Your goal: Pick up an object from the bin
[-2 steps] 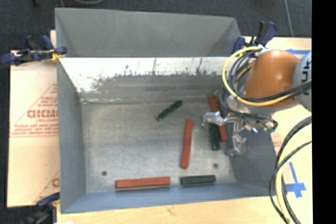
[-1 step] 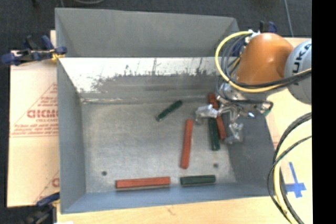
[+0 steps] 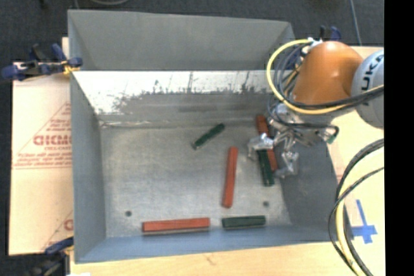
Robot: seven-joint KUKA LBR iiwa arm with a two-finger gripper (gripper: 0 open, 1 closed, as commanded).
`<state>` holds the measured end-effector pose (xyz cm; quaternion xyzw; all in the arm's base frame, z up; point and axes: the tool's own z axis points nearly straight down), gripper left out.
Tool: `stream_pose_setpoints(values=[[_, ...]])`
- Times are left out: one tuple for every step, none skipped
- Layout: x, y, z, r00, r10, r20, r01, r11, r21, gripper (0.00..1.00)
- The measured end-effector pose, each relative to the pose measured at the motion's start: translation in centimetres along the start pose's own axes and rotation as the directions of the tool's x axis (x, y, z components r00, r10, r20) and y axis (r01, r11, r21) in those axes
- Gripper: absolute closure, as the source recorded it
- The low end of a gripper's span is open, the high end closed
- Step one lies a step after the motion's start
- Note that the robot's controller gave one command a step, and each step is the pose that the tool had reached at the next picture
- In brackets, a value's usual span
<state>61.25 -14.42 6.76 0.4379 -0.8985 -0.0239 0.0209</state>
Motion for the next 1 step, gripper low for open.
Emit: stream_pose_setpoints(values=[[-3.88, -1.00, -16.68, 0.934, -0.356, -0.004, 0.356, 0.932, 0.075, 1.00]])
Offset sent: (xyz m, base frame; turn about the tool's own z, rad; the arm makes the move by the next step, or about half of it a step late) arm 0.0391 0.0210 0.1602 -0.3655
